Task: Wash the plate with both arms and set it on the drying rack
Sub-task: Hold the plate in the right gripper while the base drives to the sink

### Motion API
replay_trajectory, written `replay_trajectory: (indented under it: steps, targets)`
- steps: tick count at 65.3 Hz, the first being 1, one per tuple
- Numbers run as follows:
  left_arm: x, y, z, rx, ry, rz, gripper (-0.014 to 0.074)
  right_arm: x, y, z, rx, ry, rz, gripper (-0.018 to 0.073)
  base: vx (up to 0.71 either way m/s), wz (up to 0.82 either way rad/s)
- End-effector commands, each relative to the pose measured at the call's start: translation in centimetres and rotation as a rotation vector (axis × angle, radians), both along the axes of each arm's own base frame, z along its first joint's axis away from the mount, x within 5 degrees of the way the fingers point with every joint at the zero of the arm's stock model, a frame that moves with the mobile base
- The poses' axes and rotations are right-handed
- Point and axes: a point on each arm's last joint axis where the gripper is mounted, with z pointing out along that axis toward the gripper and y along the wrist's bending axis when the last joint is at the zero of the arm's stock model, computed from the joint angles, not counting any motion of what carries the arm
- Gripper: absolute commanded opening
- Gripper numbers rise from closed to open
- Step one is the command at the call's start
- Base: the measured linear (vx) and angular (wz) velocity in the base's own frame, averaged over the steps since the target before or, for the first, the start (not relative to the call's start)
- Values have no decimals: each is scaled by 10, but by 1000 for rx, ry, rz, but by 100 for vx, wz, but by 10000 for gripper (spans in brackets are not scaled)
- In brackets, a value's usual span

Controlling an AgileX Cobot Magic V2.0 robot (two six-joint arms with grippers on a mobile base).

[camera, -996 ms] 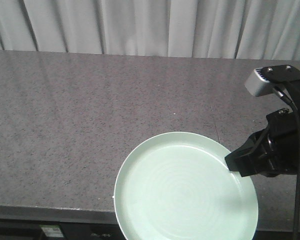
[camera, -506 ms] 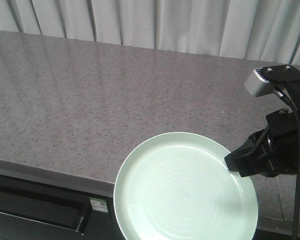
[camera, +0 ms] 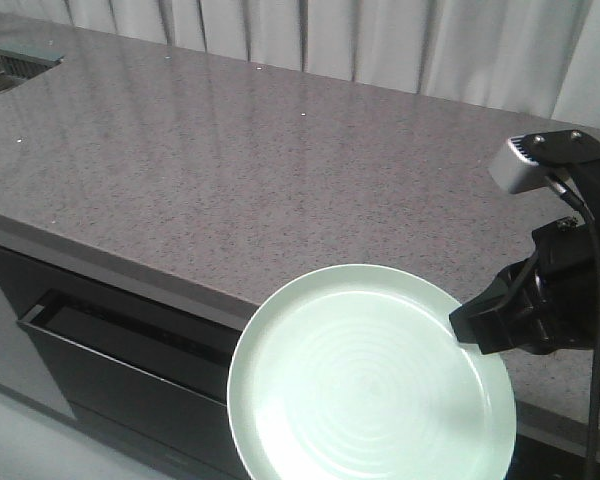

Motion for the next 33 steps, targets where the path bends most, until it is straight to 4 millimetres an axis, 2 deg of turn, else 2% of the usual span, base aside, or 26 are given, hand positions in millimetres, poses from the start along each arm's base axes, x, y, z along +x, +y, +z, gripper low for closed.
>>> replay_trajectory:
  steps: [1,33]
  targets:
    - [-3,0,17,-2,-117,-3,-6,-3,2,13,51,-61,-2,-8,-10,37]
    - [-3,0,17,-2,-117,-3,-6,-3,2,13,51,-61,-2,-8,-9,37]
